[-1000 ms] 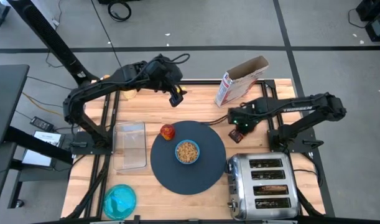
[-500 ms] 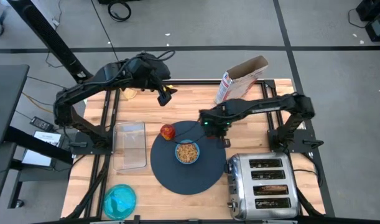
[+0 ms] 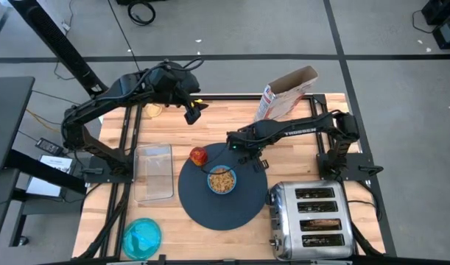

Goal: Arrange a breakfast setting
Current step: Put the orange cup on top of the dark blue table placemat beside the blue bowl

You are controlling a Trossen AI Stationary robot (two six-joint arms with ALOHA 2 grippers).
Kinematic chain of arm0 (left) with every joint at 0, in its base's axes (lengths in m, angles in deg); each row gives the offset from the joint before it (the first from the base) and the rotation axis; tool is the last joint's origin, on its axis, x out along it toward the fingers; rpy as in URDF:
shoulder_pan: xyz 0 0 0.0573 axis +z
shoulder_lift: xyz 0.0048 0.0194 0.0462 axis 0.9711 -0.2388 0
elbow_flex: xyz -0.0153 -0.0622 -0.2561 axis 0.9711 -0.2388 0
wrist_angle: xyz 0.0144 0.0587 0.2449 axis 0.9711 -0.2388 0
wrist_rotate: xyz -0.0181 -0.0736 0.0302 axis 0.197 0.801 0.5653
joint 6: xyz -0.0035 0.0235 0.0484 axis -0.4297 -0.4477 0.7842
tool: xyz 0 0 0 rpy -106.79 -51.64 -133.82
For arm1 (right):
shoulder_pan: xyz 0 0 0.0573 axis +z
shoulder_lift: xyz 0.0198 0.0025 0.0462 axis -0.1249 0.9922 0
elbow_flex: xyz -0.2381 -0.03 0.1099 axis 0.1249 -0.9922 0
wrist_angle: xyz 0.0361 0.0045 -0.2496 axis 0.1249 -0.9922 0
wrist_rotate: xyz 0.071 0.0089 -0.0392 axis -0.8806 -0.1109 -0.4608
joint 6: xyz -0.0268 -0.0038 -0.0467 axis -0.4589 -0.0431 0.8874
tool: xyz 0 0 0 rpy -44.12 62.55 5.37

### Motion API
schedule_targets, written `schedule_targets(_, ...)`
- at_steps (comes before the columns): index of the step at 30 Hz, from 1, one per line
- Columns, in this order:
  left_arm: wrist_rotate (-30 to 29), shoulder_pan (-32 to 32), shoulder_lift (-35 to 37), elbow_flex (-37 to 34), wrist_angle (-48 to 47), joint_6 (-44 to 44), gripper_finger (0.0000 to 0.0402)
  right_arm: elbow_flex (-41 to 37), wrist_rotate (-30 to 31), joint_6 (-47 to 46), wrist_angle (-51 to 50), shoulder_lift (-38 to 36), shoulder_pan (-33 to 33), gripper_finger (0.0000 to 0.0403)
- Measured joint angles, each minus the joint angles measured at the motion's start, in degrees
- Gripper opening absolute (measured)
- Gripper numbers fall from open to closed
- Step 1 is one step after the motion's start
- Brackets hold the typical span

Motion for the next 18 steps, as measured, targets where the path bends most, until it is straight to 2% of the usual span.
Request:
schedule_targets(8, 0.0, 0.15, 0.0, 0.0, 0.43, -0.47, 0.0314, 0.0, -3.4, 3.6, 1.64, 0.59, 0.04, 0.0012)
schedule_targets(18, 0.0, 0.09, 0.0, 0.0, 0.83, 0.13, 0.0314, 0.0, -3.37, 4.1, 1.21, 0.86, 0.04, 0.002)
